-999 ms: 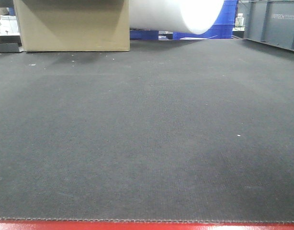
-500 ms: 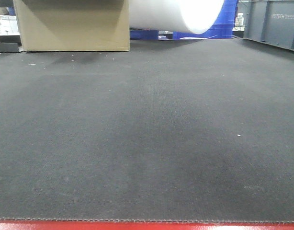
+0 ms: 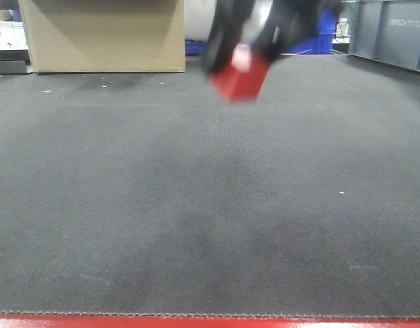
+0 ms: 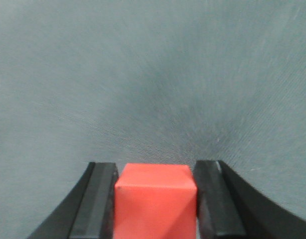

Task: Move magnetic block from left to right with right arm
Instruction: 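Lower the red cube onto the carpet and open the right gripper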

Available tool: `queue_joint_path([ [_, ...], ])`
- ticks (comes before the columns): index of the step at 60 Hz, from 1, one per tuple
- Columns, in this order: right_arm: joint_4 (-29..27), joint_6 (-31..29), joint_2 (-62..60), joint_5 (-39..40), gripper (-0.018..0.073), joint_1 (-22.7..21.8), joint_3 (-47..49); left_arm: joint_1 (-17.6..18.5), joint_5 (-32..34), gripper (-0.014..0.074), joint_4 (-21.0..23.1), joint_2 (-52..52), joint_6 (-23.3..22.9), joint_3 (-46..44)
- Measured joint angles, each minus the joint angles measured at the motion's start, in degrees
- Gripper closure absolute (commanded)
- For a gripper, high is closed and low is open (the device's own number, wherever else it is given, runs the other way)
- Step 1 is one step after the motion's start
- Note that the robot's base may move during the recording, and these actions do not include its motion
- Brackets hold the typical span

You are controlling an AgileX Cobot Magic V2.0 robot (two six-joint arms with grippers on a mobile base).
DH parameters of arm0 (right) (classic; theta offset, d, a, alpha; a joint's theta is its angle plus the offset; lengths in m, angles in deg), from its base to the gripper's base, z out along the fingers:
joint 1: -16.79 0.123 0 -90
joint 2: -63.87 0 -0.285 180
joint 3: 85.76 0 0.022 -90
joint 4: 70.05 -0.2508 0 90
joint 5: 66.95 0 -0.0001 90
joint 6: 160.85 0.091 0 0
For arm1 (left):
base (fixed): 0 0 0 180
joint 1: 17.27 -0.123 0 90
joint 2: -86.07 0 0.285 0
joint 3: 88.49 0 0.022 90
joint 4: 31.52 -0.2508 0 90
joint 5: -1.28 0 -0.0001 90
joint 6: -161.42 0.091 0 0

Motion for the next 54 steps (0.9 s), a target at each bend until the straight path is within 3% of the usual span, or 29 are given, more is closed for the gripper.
queue_joint_path([
  [23, 0.0, 0.0, 11.32, 2.25, 0.0395, 0.0, 0.11, 0.0, 0.0, 0.0713, 0.0, 0.0, 0.0, 0.0],
  [32, 0.0, 0.0, 11.68, 2.25, 0.0245, 0.1, 0.11, 0.0, 0.0, 0.0713, 0.0, 0.0, 0.0, 0.0],
  [41, 0.0, 0.0, 11.68, 2.01, -0.0066, 0.1, 0.11, 0.0, 0.0, 0.0713, 0.0, 0.0, 0.0, 0.0],
  [54, 0.1, -0.11, 11.26, -0.58, -0.0064, 0.1, 1.68, 0.0, 0.0, 0.0713, 0.0, 0.0, 0.0, 0.0],
])
